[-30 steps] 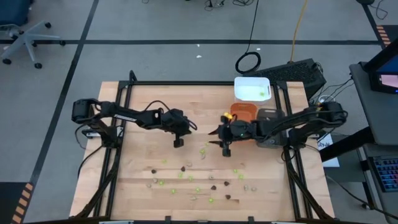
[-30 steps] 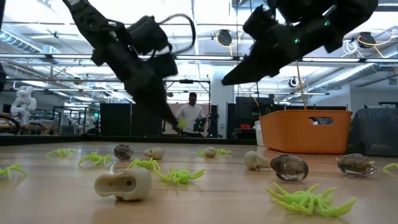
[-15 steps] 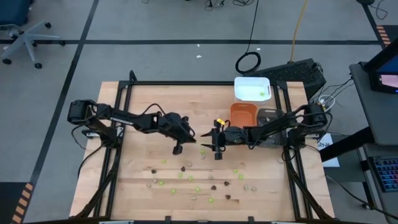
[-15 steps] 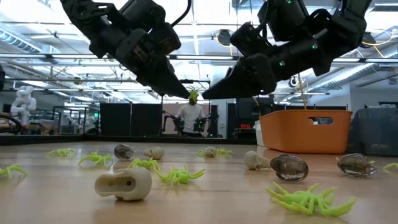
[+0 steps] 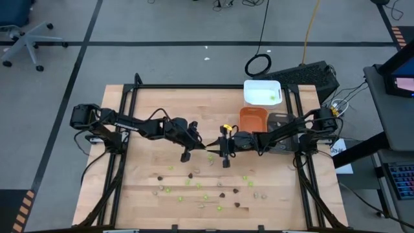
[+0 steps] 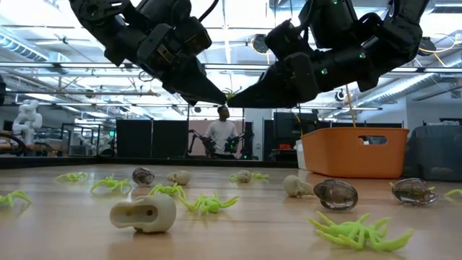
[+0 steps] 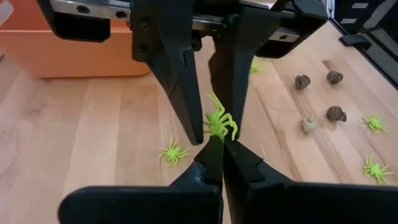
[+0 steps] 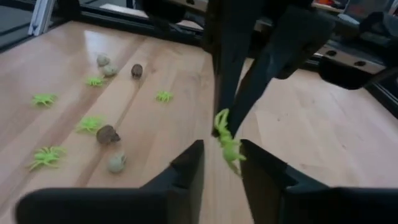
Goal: Sort Halloween decoration
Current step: Put the green spider toy into the white bin
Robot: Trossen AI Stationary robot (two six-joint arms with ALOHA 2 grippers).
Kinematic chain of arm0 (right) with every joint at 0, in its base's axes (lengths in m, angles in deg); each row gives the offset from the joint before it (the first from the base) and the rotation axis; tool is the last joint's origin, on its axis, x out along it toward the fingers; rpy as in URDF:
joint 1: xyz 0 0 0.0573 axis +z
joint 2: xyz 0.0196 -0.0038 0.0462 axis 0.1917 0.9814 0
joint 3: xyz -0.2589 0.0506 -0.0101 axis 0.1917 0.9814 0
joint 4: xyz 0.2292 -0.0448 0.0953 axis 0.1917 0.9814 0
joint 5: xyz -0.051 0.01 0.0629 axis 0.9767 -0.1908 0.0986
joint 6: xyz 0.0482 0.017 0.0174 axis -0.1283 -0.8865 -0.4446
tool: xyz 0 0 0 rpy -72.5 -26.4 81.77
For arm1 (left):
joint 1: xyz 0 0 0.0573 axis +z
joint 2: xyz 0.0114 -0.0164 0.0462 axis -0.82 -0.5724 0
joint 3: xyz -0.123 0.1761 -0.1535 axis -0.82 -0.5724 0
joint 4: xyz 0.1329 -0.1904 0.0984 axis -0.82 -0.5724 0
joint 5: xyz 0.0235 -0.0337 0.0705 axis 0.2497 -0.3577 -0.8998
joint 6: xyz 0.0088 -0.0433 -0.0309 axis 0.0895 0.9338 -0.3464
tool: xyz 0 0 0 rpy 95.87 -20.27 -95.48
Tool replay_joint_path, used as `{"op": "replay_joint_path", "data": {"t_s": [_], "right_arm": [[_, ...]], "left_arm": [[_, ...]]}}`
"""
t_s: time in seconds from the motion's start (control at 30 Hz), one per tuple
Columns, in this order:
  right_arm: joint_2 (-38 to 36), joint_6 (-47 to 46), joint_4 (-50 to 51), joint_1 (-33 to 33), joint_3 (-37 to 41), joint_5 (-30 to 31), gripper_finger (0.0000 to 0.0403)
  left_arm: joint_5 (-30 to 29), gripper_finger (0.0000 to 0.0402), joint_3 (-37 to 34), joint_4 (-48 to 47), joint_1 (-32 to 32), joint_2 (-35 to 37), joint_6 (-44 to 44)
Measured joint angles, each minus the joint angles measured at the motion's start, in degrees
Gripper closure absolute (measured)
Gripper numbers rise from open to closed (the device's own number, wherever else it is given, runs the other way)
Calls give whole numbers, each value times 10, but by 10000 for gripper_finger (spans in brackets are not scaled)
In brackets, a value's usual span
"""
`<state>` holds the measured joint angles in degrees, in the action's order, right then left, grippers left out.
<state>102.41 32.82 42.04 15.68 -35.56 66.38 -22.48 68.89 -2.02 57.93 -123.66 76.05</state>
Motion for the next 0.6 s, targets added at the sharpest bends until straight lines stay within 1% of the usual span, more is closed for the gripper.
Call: {"op": "replay_joint_path", "data": {"t_s": [0.13, 0.2, 0.27, 0.33, 0.43, 0.5, 0.6], "right_arm": [[0, -1, -1, 0, 0, 0, 387], [0, -1, 0, 0, 0, 1, 396], [0, -2, 4, 0, 0, 1, 393], [-3, 2, 20, 0, 0, 0, 395], [-24, 15, 57, 0, 0, 0, 400], [-51, 19, 92, 0, 0, 1, 400], [-98, 20, 147, 0, 0, 1, 401]], "left_arm": [[0, 401, 0, -1, 0, 0, 0], [-1, 401, 0, -2, 0, 0, 1], [0, 394, 0, -2, 0, 0, 25], [12, 374, 0, -4, 0, 0, 44], [7, 327, 0, -6, -6, 0, 47], [-18, 292, 0, -9, -10, 0, 55], [-76, 251, 0, -20, -14, 0, 61]]}}
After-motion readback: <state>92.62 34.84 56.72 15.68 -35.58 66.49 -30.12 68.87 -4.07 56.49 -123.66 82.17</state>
